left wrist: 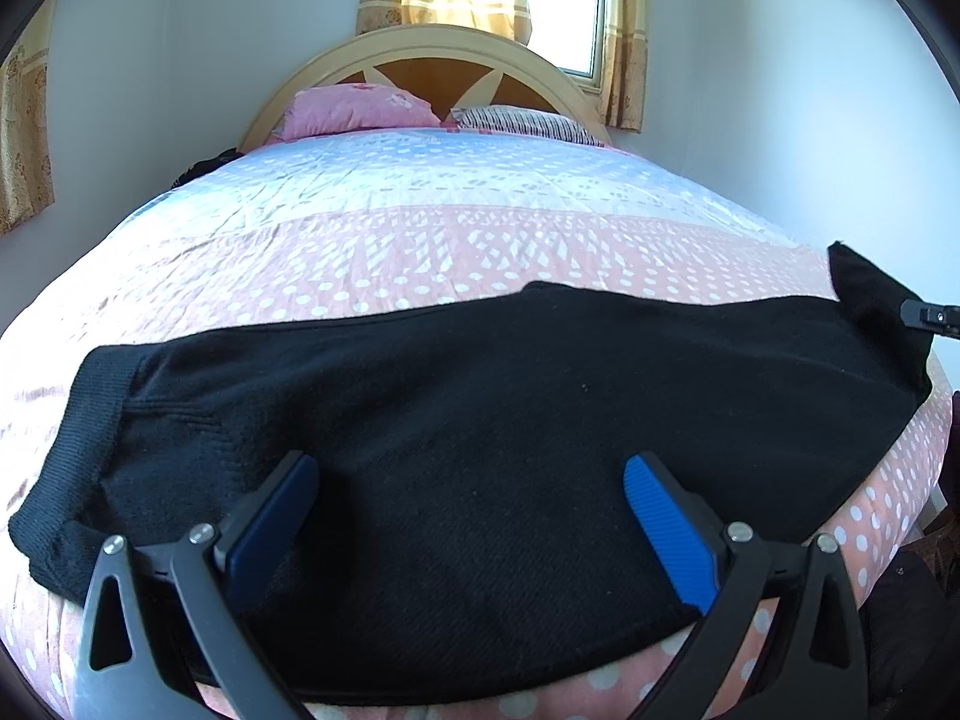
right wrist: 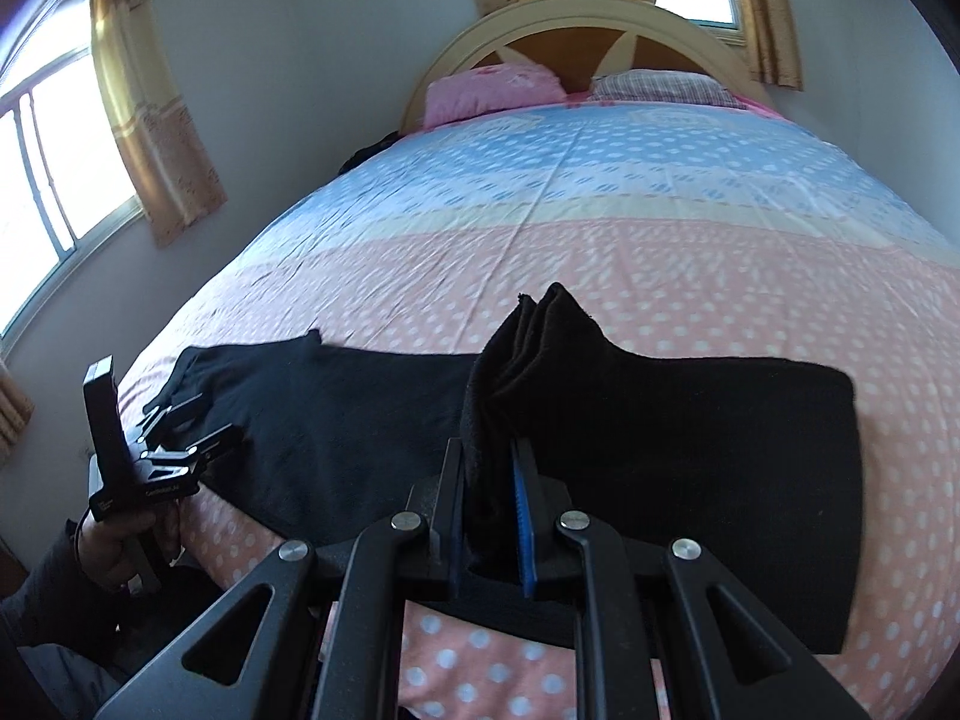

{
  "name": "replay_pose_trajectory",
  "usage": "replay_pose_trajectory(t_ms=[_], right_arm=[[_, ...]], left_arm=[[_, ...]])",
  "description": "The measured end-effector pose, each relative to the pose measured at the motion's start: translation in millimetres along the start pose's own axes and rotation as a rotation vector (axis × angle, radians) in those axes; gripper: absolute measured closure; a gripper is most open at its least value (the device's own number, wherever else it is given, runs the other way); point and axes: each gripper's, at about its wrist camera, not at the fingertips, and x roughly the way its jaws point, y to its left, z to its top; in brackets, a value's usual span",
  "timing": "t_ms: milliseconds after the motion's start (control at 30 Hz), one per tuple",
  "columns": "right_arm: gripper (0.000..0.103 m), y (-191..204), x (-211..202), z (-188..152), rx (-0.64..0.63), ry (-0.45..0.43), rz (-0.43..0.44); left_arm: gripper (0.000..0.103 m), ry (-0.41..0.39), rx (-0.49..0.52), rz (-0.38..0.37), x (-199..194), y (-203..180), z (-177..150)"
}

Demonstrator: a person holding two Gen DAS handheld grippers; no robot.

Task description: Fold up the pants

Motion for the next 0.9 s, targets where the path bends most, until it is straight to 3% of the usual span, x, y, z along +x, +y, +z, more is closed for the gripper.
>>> replay_pose_trajectory(t_ms=[133, 200, 300, 333, 433, 567, 700, 767, 900], right_arm=[[0.088, 6.3, 34.2, -11.1, -0.028, 0.110, -0.013], [0.086, 4.1, 38.1, -16.8, -0.029, 0.120, 0.000], [0.065, 3.0, 22.2, -18.4, -0.063, 0.125, 0.070], [0.060, 0.0, 14.4, -18.6, -0.069, 0.104, 0.080], [0.060, -23.3, -12.5, -16.6, -0.033, -0.001, 0.061], [0.060, -68.9, -46.8, -12.9, 0.136, -0.155, 0.035], [0.048, -109.7, -69.8, -16.8, 0.292, -0.269, -0.037], [0.048, -119.2, -69.8, -19.5, 0.337, -0.281, -0.051], [0.048, -130.0, -66.7, -20.9, 0.392, -0.278, -0.080]], left_arm=[[0.000, 0.001, -0.002, -0.002, -0.5, -0.7, 0.3], [0.000, 0.004, -0.008, -0.002, -1.8, -1.3, 2.1], [0.000, 0.024, -0.007, 0.007, -8.4, -4.0, 10.9], [0.000, 0.009, -0.012, -0.008, -13.6, -6.3, 16.3], [0.000, -0.031, -0.002, -0.091, -28.3, -24.4, 40.2], [0.000, 0.022, 0.033, -0.206, -15.9, -64.5, 64.6], [0.001, 0.101, 0.026, -0.335, 10.4, -106.8, 77.1], [0.010, 0.144, 0.035, -0.392, 25.5, -132.9, 80.3], [0.018, 0.228, 0.068, -0.423, 55.0, -173.3, 79.3]])
